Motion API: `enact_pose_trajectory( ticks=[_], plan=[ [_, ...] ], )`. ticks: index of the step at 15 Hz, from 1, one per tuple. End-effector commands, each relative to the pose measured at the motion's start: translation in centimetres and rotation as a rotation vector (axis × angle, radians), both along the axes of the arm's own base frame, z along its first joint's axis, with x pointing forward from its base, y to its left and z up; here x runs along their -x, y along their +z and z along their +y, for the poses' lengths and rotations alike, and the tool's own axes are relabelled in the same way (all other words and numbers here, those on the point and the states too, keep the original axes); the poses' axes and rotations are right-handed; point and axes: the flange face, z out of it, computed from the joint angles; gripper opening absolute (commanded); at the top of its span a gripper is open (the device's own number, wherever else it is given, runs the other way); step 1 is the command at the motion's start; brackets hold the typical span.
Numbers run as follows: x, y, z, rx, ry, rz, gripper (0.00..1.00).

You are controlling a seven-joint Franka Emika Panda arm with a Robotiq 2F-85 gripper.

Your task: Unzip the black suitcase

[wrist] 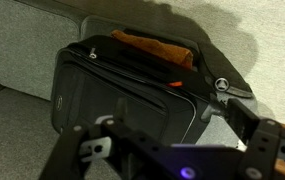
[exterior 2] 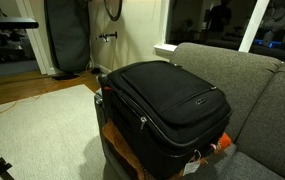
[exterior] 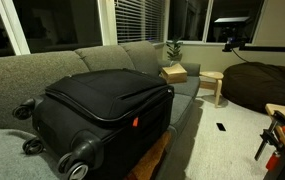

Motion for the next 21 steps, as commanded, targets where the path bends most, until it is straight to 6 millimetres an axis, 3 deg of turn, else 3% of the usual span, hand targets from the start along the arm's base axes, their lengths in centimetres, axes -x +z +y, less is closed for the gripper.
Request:
enact_pose_trajectory(
  ticks=[1,21],
  plan=[
    [-0.5,-0.4,-0.5,0.02,-0.033,-0.007,1.0],
    [-2.7,-3.3,-2.4,0.04,-0.127,0.044,1.0]
  ],
)
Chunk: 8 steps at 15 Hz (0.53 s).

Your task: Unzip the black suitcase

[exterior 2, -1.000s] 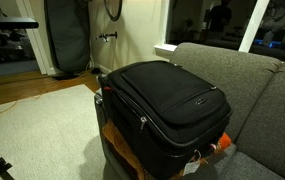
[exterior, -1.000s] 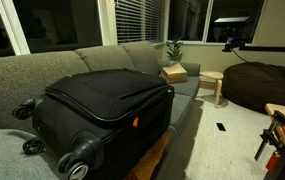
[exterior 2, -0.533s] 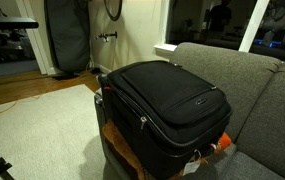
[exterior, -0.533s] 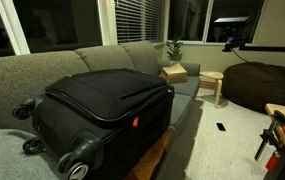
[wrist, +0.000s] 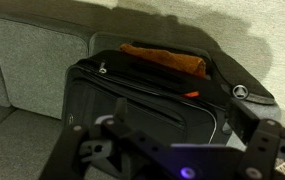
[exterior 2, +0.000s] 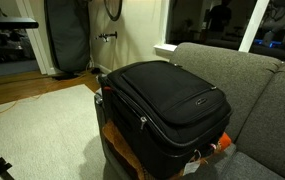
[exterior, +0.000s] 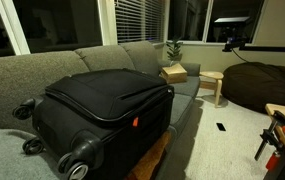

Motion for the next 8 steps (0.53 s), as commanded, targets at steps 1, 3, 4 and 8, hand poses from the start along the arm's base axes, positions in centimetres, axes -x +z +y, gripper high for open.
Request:
enact_pose_trajectory(
  ticks=[1,3,4,8],
  plan=[
    [-0.5,-0.6,-0.6,0.02,-0.038,-0.007,1.0],
    [-0.7,-0.9,-0.8,0.026,-0.047,0.0,1.0],
    [-0.9,-1.1,-0.9,0.028,-0.052,0.004,1.0],
    [-1.2,-1.7,-1.1,0.033,-0.071,0.017,1.0]
  ],
)
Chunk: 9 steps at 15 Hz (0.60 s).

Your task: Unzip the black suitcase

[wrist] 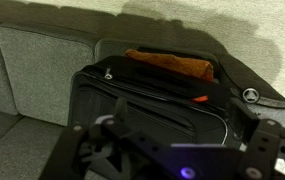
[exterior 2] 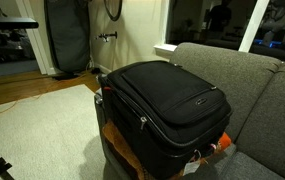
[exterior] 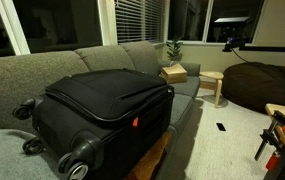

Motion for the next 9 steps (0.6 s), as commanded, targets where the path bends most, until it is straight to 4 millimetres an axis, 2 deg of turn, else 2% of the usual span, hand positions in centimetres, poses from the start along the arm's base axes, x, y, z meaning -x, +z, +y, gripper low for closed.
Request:
enact_pose_trajectory(
  ticks=[1,9],
  plan=[
    [-0.4,-0.5,-0.5,0.014,-0.036,0.0,1.0],
    [-1.2,-1.9,-1.2,0.037,-0.063,0.026,1.0]
  ],
)
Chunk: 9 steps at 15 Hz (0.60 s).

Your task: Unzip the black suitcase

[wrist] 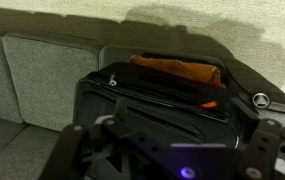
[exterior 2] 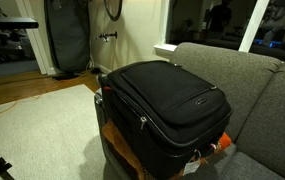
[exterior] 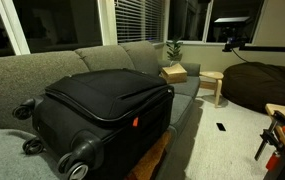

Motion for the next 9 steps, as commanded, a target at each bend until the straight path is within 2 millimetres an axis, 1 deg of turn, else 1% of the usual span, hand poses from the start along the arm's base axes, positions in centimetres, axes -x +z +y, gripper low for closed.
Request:
enact_pose_trajectory(
  ticks=[1,9],
  plan=[
    [-0.5,-0.6,-0.7,0.02,-0.037,0.003,1.0],
    [-1.5,-2.3,-1.9,0.028,-0.072,0.041,1.0]
  ],
)
